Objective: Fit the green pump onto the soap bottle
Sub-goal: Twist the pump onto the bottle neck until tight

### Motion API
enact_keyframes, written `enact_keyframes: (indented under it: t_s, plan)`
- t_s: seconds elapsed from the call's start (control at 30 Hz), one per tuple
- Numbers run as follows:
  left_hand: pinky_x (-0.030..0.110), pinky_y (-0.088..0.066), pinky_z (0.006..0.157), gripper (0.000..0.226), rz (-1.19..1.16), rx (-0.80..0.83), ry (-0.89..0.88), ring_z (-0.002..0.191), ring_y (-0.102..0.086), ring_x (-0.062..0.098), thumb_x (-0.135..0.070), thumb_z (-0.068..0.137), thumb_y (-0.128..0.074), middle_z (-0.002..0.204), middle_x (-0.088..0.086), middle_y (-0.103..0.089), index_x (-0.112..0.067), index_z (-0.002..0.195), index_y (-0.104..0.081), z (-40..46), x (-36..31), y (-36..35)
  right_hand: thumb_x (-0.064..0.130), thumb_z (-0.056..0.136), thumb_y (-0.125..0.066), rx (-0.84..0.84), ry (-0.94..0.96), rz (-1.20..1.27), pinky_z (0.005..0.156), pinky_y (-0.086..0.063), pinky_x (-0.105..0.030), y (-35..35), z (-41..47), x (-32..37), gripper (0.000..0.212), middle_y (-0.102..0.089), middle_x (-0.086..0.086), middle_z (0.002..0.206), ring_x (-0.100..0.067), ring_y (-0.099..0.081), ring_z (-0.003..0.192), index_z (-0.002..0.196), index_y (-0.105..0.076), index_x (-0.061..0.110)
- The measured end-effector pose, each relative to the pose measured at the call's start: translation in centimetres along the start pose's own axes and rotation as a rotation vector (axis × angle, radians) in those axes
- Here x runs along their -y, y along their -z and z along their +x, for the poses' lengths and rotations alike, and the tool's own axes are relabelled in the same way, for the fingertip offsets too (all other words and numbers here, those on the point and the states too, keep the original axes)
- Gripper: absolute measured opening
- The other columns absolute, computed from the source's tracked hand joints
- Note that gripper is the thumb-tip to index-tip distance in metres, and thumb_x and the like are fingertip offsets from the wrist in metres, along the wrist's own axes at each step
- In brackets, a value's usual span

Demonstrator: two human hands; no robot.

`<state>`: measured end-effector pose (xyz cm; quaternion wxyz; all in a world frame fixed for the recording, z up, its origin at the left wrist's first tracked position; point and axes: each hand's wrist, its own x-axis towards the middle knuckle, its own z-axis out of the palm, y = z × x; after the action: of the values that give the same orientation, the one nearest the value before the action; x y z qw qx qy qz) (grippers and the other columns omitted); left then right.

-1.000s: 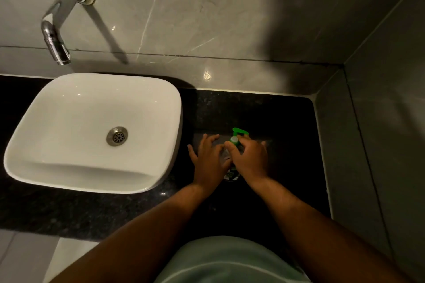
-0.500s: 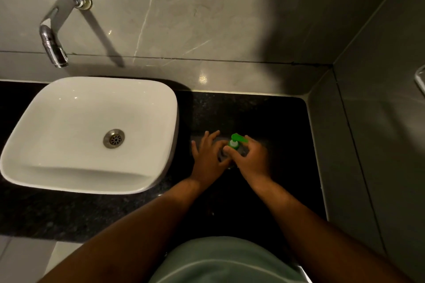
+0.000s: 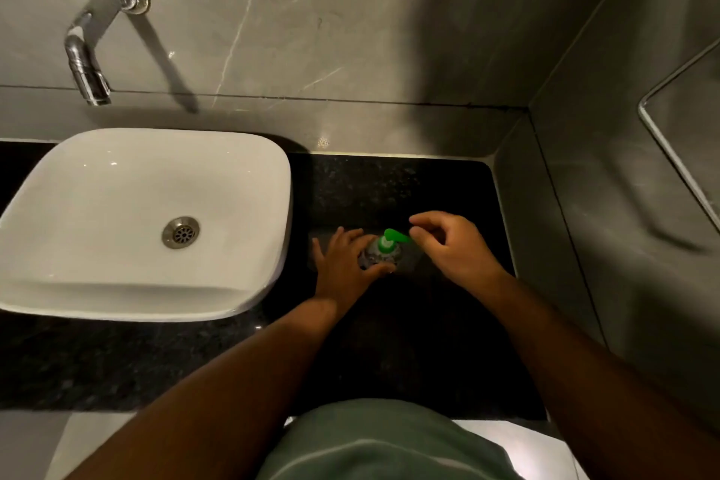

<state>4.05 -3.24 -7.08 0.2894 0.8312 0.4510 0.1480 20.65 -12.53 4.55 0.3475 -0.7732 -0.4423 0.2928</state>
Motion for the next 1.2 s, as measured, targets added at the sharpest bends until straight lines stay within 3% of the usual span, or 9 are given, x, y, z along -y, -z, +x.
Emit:
enact_keyframes:
  t_s: [0.1,0.23,0.57,0.8,0.97,1.07,1.2]
  plan:
    - [0.058,0.006,0.110,0.062,0.020,0.007,-0.003,0.141,-0.024,0.020,-0.072,0.068,-0.063,0.138,-0.005,-0.051,-0.041,0.121,-0.059,-0.1,-0.2,0.4,0.026,0.086,-0.068,0.065,0.006,-0.138,0.085,-0.051,-0.027,-0.1,0.4,1.7,0.015,-0.073,0.004,0.097,-0.007,-0.066,0.091,0.099,-0.074,0.021]
    - [0.062,0.006,0.110,0.061,0.070,0.025,0.007,0.142,-0.023,0.022,-0.071,0.068,-0.066,0.140,-0.002,-0.050,-0.043,0.121,-0.060,-0.1,-0.9,1.1,0.022,0.083,-0.070,0.030,-0.085,-0.227,0.079,-0.054,-0.030,-0.9,0.3,2.6,0.006,-0.074,0.005,0.086,-0.008,-0.066,0.081,0.085,-0.075,0.023]
    - [0.063,0.003,0.111,0.062,0.214,0.046,0.016,0.143,-0.023,0.024,-0.076,0.070,-0.058,0.140,-0.001,-0.050,-0.040,0.120,-0.062,-0.3,-1.9,1.8,0.021,0.086,-0.069,0.022,-0.294,0.048,0.056,-0.051,-0.022,-2.6,-0.6,3.0,0.009,-0.073,-0.008,0.076,-0.012,-0.064,0.059,0.086,-0.073,0.012]
    - [0.062,0.002,0.112,0.061,0.205,0.029,0.012,0.141,-0.026,0.024,-0.074,0.072,-0.058,0.139,0.000,-0.053,-0.036,0.120,-0.063,-0.5,-1.9,1.7,0.015,0.086,-0.069,0.003,-0.311,0.180,0.039,-0.042,-0.011,-3.0,-0.9,2.9,0.007,-0.068,-0.004,0.068,0.000,-0.058,0.040,0.085,-0.071,0.008]
    - [0.062,0.003,0.112,0.060,0.177,0.061,0.023,0.142,-0.024,0.024,-0.069,0.075,-0.059,0.142,0.001,-0.049,-0.033,0.124,-0.061,-0.3,-1.8,1.7,0.016,0.087,-0.069,0.004,-0.301,0.215,0.044,-0.049,-0.016,-3.3,-0.8,2.8,0.007,-0.069,-0.005,0.069,-0.006,-0.062,0.050,0.086,-0.072,0.009]
    - [0.063,0.001,0.112,0.063,0.164,0.074,0.037,0.142,-0.024,0.023,-0.072,0.073,-0.059,0.143,-0.001,-0.049,-0.035,0.124,-0.060,-0.4,-1.7,1.8,0.022,0.086,-0.069,0.018,-0.291,0.215,0.063,-0.060,-0.029,-3.2,-0.7,2.6,0.007,-0.072,-0.005,0.077,-0.016,-0.070,0.068,0.079,-0.069,0.021]
    - [0.062,0.010,0.109,0.081,0.198,0.134,0.053,0.145,-0.016,0.023,-0.076,0.066,-0.061,0.150,-0.002,-0.039,-0.038,0.135,-0.044,-1.1,-0.9,1.9,0.039,0.092,-0.056,-0.047,-0.325,0.156,0.080,-0.058,-0.042,-2.5,-1.2,0.2,0.024,-0.074,-0.008,0.087,-0.022,-0.069,0.080,0.085,-0.069,0.020]
